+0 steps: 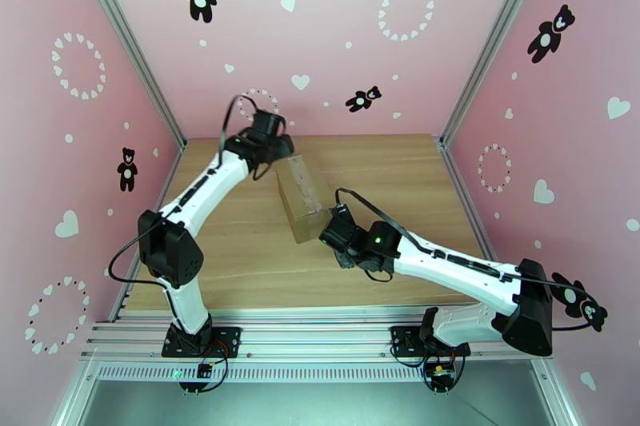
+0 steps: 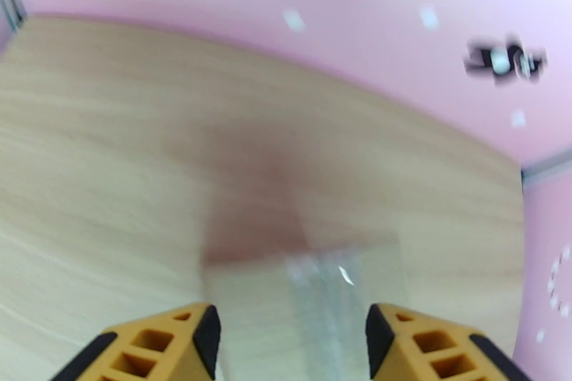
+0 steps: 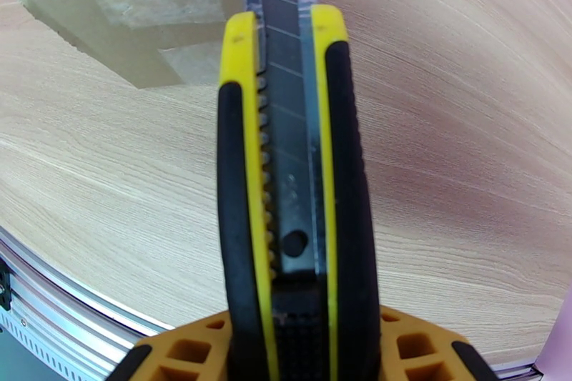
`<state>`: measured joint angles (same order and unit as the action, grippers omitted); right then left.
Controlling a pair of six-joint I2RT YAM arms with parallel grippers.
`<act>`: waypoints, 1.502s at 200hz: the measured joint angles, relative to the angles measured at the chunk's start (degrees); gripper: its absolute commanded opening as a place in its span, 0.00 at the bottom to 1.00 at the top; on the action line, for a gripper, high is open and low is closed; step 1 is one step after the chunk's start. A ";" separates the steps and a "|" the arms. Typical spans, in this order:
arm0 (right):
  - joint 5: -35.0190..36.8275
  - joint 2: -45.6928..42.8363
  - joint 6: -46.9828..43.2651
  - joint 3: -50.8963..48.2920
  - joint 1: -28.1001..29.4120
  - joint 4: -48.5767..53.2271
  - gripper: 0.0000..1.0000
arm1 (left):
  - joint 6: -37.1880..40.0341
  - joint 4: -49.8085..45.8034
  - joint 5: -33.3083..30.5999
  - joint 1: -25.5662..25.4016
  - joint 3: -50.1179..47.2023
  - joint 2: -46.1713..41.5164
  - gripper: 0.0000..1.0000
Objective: Unpack the express box
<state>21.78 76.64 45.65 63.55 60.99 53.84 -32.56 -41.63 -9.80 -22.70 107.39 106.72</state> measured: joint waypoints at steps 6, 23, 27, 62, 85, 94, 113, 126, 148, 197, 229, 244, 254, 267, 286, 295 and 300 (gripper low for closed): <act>-0.07 0.04 0.00 -0.02 -0.17 -0.11 0.00 | 0.68 0.02 0.22 0.90 1.38 0.74 0.61; -0.28 0.22 0.02 0.00 -0.46 -0.46 0.00 | 2.36 -0.07 0.61 2.36 4.76 3.43 0.61; -0.31 0.24 -0.02 0.00 -0.57 -0.55 0.00 | 2.69 -0.15 0.68 2.51 5.66 4.33 0.61; -0.72 0.26 -0.17 -0.02 -1.36 -0.98 0.00 | 5.77 -1.90 2.73 3.06 12.96 13.88 0.61; -1.11 0.33 -0.24 0.00 -1.88 -1.36 0.00 | 6.93 -3.48 4.52 3.06 15.47 18.84 0.61; -1.25 0.42 -0.28 -0.02 -2.14 -1.53 0.00 | 7.06 -4.22 5.01 3.06 15.45 19.71 0.61; -1.51 0.72 -0.66 -0.02 -2.56 -2.03 0.00 | 7.06 -4.24 6.29 3.06 14.23 20.02 0.61; -1.73 0.94 -0.96 -0.02 -2.95 -2.54 0.00 | 7.02 -3.76 7.10 3.06 13.09 19.82 0.61; -2.08 1.16 -1.36 -0.02 -3.48 -2.93 0.00 | 6.47 -1.18 8.37 3.13 10.45 19.23 0.60; -3.69 1.49 -2.23 -0.02 -4.35 -3.50 0.00 | 5.09 3.69 9.60 3.50 4.66 16.33 0.60; -5.07 1.51 -2.69 -0.02 -5.01 -4.22 0.00 | 4.46 6.23 9.64 3.50 1.86 14.97 0.60; -5.62 1.51 -2.86 -0.02 -5.33 -4.37 0.00 | 4.22 6.82 9.66 3.50 0.96 14.38 0.60; -6.01 1.51 -2.97 0.00 -5.49 -4.44 0.00 | 4.22 6.99 9.73 3.48 0.57 14.08 0.60; -6.23 1.55 -3.21 0.15 -5.68 -4.44 0.00 | 4.04 7.06 10.08 3.48 0.22 13.66 0.60; -6.56 1.73 -3.39 0.44 -5.90 -4.31 0.00 | 4.02 7.32 10.36 3.39 -0.28 13.27 0.59; -6.60 1.86 -3.61 0.52 -5.99 -4.26 0.00 | 3.98 7.50 10.43 3.39 -0.46 13.16 0.60; -6.62 1.90 -3.67 0.59 -5.99 -4.24 0.00 | 4.00 7.61 10.47 3.39 -0.52 13.14 0.60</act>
<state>15.16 78.54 41.98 64.14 55.00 49.60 -28.56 -34.02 0.67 -19.31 106.87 119.85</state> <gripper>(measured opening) 0.399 0.596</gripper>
